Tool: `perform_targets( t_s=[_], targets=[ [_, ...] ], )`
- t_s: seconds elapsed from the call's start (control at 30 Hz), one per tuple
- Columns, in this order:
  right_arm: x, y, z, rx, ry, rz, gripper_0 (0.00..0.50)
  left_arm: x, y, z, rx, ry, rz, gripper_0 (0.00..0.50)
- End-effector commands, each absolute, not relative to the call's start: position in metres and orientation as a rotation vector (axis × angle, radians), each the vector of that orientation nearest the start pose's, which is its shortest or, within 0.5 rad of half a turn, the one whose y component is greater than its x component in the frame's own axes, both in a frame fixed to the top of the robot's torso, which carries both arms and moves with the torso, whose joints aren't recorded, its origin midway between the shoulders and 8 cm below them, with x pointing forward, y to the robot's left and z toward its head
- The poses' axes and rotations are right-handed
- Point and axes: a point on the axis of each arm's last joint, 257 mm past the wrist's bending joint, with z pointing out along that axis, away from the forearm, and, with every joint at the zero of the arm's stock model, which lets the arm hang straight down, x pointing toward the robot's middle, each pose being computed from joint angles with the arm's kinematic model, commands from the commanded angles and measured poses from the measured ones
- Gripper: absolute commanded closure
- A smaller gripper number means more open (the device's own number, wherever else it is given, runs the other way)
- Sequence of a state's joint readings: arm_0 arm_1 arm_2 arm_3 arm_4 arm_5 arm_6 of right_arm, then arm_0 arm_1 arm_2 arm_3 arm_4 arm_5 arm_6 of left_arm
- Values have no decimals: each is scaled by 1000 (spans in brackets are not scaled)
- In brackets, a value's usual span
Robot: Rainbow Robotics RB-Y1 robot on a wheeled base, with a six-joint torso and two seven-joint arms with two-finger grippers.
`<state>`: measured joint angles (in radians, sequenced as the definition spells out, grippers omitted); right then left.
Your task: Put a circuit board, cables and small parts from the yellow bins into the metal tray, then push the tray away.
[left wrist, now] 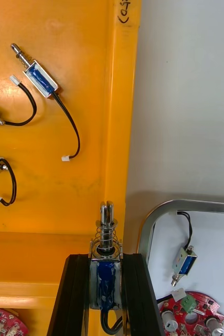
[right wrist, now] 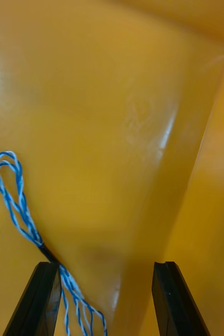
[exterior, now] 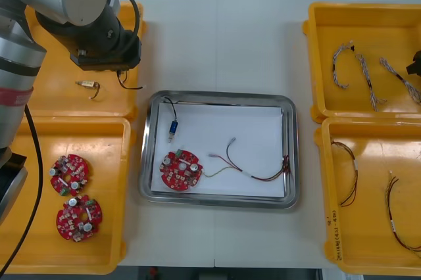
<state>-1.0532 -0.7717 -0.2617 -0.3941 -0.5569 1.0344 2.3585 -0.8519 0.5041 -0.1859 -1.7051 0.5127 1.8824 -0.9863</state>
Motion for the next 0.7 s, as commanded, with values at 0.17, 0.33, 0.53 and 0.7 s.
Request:
perform_targets(
  t_s=[0.17, 0.33, 0.53, 0.7],
  targets=[
    [635, -484, -165, -303, 2408, -141, 0, 523, 186, -113, -88, 2591, -50, 500],
    [632, -473, -173, -301, 2430, -104, 0, 523, 186, -113, -88, 2591, -50, 498],
    [629, -471, -180, -312, 2450, -111, 0, 523, 186, -113, -88, 2591, -50, 497],
    [625, -473, -189, -316, 2471, -122, 0, 523, 186, -113, -88, 2591, -50, 494]
  ],
)
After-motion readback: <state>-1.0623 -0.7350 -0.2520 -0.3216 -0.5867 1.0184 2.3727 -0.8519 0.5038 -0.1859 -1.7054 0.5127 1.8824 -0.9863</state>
